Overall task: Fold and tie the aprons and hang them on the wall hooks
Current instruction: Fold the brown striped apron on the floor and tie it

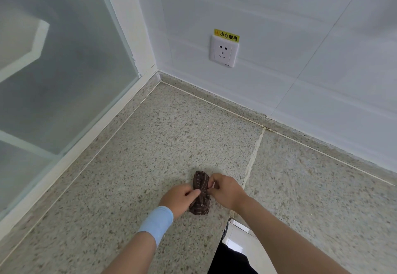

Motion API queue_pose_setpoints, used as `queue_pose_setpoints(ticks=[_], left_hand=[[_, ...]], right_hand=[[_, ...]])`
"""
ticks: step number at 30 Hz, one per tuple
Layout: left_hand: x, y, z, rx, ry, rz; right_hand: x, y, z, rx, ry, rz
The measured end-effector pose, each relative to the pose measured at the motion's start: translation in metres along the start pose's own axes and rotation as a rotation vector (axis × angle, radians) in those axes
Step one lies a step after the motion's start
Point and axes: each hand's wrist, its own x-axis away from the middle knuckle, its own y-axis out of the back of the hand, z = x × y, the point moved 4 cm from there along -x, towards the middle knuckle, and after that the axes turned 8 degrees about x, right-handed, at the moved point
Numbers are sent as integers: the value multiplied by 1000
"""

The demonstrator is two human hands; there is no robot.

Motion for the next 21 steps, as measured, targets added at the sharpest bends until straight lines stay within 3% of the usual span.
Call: queue_pose_setpoints(ticks=[4,7,11,17,21], left_hand=[[-1,-1,5,278,69,-6],[2,-6,13,345,96,24],[4,-3,7,219,45,21],[8,16,-29,-308,-275,-57],[1,15,-52,-393,-321,-15]], right_hand=[[-7,2,-3,-157,-52,26],[-9,0,-6,-185,-88,37],[-8,2,-9,-116,-67,1],[-8,7,6,80,39,-20],[-7,-3,23,197,133,-16]])
